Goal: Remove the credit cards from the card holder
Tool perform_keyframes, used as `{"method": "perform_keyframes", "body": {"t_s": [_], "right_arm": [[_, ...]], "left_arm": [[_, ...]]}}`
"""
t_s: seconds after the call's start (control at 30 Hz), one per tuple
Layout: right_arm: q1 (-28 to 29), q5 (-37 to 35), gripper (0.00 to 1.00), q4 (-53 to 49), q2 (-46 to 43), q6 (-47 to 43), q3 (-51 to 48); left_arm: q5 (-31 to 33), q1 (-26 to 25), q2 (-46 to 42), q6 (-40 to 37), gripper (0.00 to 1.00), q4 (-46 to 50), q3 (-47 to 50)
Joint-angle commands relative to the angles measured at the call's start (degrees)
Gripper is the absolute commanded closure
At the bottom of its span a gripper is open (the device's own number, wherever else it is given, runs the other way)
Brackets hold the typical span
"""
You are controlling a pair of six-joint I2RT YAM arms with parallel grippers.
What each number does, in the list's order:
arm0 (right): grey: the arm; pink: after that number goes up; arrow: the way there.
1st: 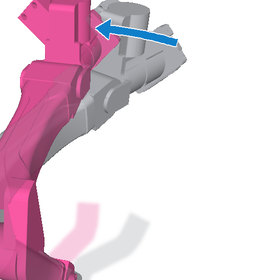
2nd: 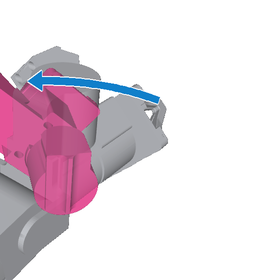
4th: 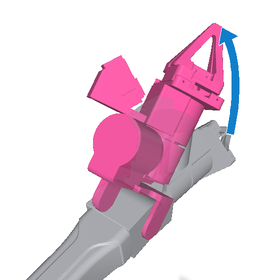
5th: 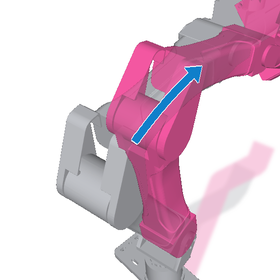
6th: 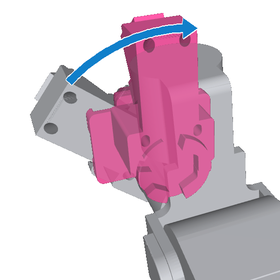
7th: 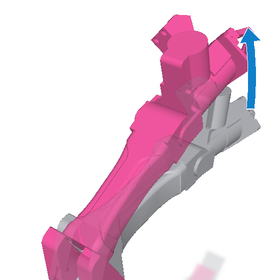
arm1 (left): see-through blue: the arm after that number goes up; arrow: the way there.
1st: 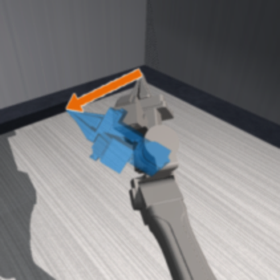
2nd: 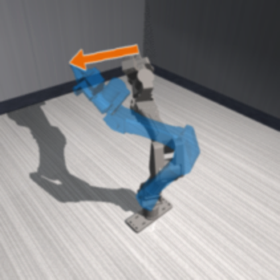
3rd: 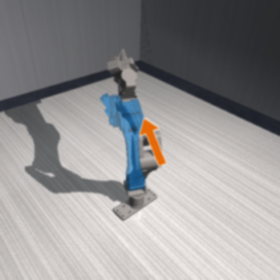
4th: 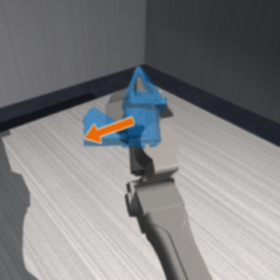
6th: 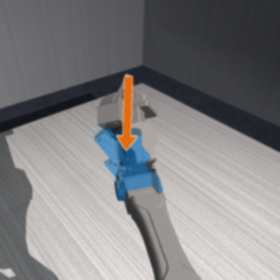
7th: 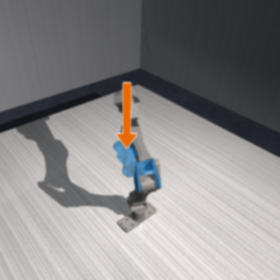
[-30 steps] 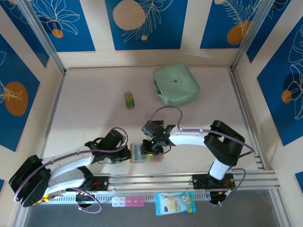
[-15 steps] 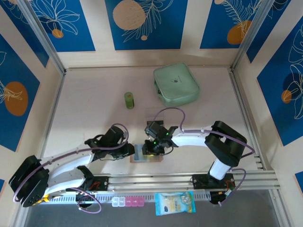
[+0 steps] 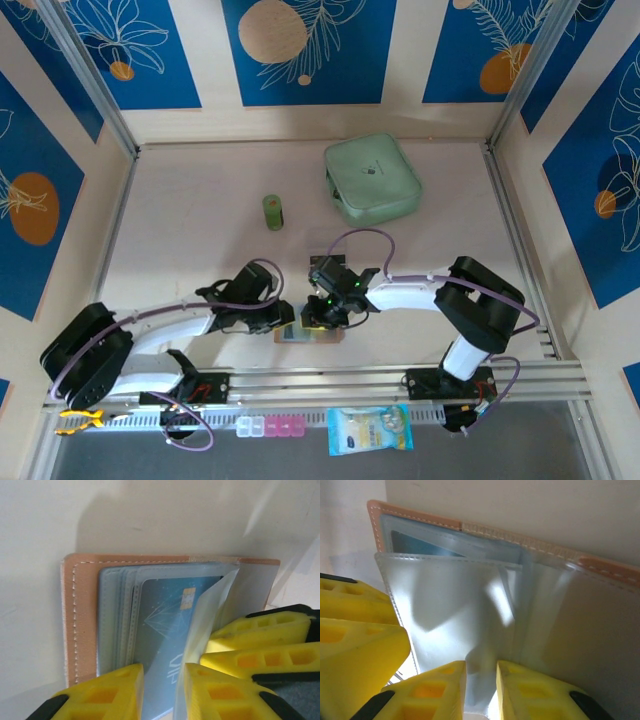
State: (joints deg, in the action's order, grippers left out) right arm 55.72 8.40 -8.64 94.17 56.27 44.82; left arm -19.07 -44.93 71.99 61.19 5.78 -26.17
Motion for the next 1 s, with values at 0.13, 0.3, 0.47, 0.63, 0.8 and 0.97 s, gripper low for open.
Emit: {"method": "perform_keyframes", "body": {"t_s": [0.13, 0.3, 0.47, 0.63, 0.8, 0.97], "right_arm": [[-0.3, 1.1, 0.76, -0.8, -1.7, 0.8, -1.1], [-0.4, 1.1, 0.76, -1.2, -2.8, 0.6, -0.9], [-0.9, -1.3, 0.74, -5.1, -6.3, -0.1, -0.2], [-2.2, -4.8, 0.74, -11.9, -11.4, -1.9, 0.4], [-4.2, -6.6, 0.73, -16.6, -16.8, -3.1, -0.2], [-6.5, -7.3, 0.73, -19.7, -22.5, -3.7, -1.6]], "left_arm": [[-1.9, -1.0, 2.5, 1.1, 0.77, -3.8, -2.1], [-2.3, -1.5, 3.2, 1.1, 0.8, -3.9, -3.4], [-2.1, -2.2, 3.3, 1.1, 0.8, -3.2, -4.7], [-1.9, -3.5, 4.0, 1.3, 0.77, -2.8, -6.5], [-1.8, -5.2, 7.0, 1.2, 0.68, -3.4, -9.1], [-2.1, -7.2, 11.2, 1.8, 0.57, -5.7, -11.4]]}}
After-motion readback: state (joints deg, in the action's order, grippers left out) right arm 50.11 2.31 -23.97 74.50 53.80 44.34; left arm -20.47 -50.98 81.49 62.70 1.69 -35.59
